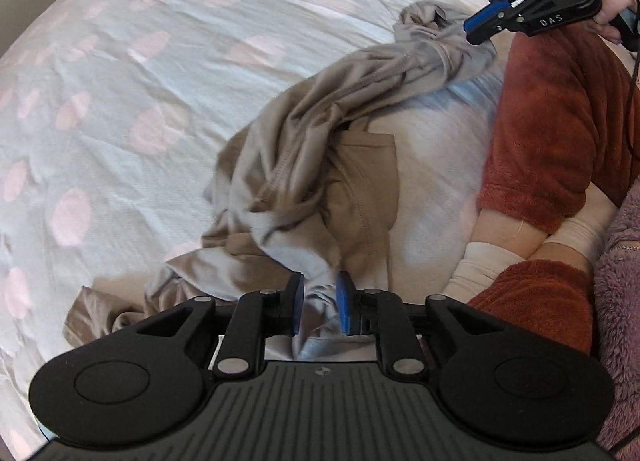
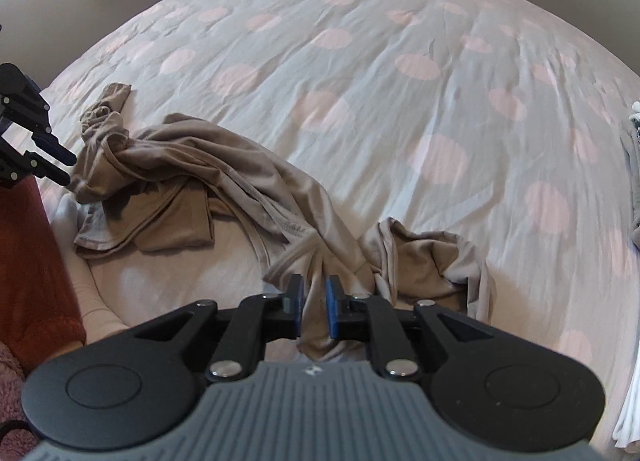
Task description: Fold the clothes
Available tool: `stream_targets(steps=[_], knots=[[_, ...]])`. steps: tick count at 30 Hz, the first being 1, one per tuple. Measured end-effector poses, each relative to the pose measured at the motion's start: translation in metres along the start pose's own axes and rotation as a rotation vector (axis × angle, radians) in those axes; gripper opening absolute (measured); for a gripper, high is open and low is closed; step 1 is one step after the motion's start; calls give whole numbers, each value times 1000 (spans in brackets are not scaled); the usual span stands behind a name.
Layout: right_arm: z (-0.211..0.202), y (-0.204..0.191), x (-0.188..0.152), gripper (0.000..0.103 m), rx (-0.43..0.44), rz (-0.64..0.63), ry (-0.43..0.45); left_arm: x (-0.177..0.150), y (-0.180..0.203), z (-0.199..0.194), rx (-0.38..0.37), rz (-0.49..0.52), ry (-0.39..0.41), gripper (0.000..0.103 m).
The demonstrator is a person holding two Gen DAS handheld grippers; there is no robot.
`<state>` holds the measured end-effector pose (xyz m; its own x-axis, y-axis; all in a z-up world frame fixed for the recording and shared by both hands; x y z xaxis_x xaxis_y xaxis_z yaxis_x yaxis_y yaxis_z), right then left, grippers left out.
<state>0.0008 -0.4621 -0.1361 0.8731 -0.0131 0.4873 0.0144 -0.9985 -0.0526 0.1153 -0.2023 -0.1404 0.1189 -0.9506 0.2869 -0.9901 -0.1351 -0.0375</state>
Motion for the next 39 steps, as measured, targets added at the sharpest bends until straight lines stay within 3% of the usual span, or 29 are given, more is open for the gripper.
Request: stream_targets(steps=[7,11,18,24,27,29,35,39], knots=[[8,-54,27,15,134,-57,57,-1,-23,-3,100,-45,29,30],[25,-96,43,16,225,-104,58,2,-34,3,109,-72,61,45],[56,-155,75,21,339,-185,49,1,-39,26,76,-44,37,45],[89,-175,100,22,367,-200,35,-6,-44,34,35,-81,43,35],[103,-177,104,22,367,-187,15,-9,-46,38,17,-100,45,21],[103,-178,104,7,362,-189,22,-9,-47,38,23,-110,39,7],[72,-160,95,6,299,-199,64,-11,-49,19,75,-156,59,3],[51,-143,74,6,287,-181,47,-17,-48,0,115,-177,50,2]])
Point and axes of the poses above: each gripper's, at about its wrist camera, not at the fingertips, and z roughly the way its jaws point, y to its right, x to its top, the point moved 5 cm from there along z, roughly the way its jaws point, and after that the axes turned 2 degrees about -y, right-handed, at the moved point
